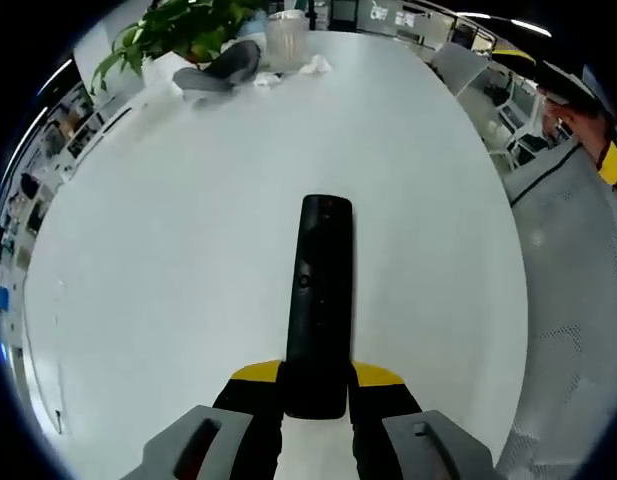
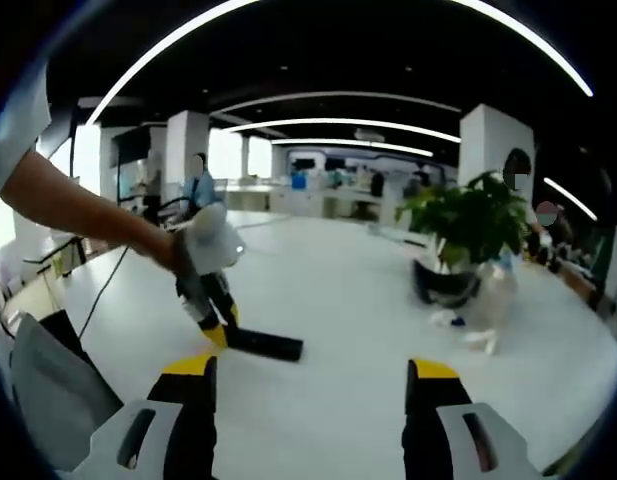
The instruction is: Press the specified remote control buttons in sequence, fully releasing each button before pressing the next.
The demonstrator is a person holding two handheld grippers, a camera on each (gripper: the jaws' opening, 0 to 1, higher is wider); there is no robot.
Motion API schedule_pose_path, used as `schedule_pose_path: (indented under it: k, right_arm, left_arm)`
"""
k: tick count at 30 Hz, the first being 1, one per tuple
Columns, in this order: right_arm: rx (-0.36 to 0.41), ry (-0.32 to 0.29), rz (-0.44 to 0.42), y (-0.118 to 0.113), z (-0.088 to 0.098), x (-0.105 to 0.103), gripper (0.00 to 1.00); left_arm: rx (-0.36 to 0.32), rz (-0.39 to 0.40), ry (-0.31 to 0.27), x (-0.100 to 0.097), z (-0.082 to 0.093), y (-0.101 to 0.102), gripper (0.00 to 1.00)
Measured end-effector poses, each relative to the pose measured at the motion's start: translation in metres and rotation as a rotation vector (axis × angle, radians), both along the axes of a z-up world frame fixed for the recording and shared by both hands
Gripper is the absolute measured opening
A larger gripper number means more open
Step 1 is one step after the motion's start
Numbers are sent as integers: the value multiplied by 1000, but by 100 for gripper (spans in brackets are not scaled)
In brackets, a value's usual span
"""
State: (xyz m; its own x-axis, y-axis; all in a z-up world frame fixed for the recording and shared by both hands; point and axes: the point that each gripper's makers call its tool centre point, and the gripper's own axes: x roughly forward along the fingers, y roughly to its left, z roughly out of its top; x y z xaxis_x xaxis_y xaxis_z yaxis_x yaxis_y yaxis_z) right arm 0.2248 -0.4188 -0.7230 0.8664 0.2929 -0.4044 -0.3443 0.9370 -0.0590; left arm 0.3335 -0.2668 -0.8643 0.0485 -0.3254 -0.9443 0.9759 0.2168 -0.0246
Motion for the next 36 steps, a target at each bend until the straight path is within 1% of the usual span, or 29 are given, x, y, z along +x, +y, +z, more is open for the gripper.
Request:
schedule_pose_path:
  k: [13, 15, 19, 31, 36]
  right_arm:
    - [-13, 12, 3, 0, -3, 0, 73]
    - [-15, 15, 3, 0, -3, 0, 72]
    - [-20, 16, 3, 0, -4, 0, 72]
    - [-28, 22, 6, 1, -5, 0, 70]
    - [-25, 24, 5, 1, -5, -1, 69]
  left_arm:
    - [24, 2, 8, 27, -1, 1, 24]
    - [38, -8, 11, 27, 0, 1, 24]
    - [60, -21, 16, 34, 0, 1, 24]
    - [90, -37, 23, 52, -2, 3, 24]
    - [116, -55, 27, 58, -1, 2, 24]
